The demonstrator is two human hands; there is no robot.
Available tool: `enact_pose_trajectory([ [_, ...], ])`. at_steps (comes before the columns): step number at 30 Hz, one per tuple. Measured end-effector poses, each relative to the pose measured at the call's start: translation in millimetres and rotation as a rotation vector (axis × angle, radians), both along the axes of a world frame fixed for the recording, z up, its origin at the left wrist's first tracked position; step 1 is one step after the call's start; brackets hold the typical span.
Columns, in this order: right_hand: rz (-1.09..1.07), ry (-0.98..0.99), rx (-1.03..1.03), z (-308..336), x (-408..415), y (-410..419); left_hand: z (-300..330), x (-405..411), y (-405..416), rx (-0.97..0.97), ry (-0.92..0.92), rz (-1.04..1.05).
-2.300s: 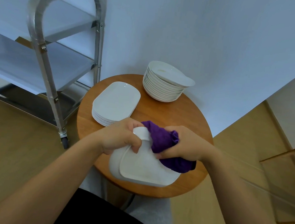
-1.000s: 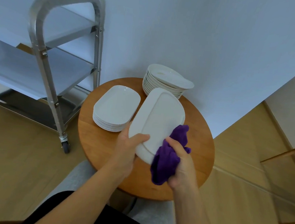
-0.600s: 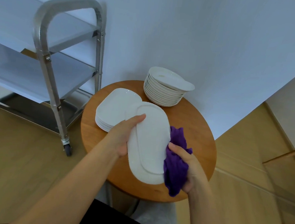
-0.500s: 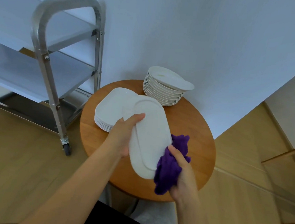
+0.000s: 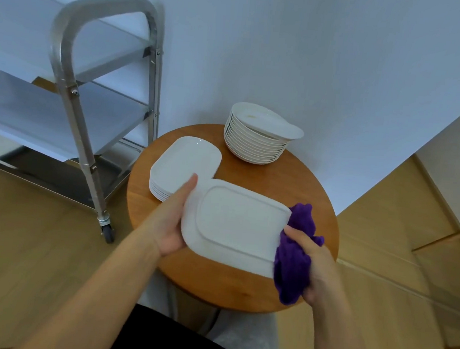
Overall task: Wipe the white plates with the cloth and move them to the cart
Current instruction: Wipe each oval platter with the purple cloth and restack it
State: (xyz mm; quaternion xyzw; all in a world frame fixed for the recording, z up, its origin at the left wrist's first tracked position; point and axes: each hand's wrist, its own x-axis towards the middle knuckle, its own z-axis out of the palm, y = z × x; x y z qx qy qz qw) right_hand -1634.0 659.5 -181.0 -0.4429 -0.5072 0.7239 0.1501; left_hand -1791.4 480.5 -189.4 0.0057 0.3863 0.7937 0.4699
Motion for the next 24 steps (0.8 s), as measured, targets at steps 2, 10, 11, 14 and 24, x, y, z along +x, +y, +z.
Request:
enact_pose_trajectory([
  [2, 0.014, -0.056, 0.196, 0, -6, -1, 0, 10, 8, -0.109, 0.03, 0.1],
  [10, 0.116, -0.296, 0.696, -7, -39, -28, -1, 40, 29, -0.187, 0.311, 0.127],
  [11, 0.17, -0.297, 0.743, -7, -45, -37, -2, 43, 31, -0.224, 0.347, 0.123],
  [14, 0.265, -0.26, 0.83, -6, -61, -62, -4, 48, 34, -0.301, 0.399, 0.161],
  [24, 0.25, -0.019, 0.719, -20, -45, -87, 18, 39, 25, -0.328, 0.516, 0.392],
])
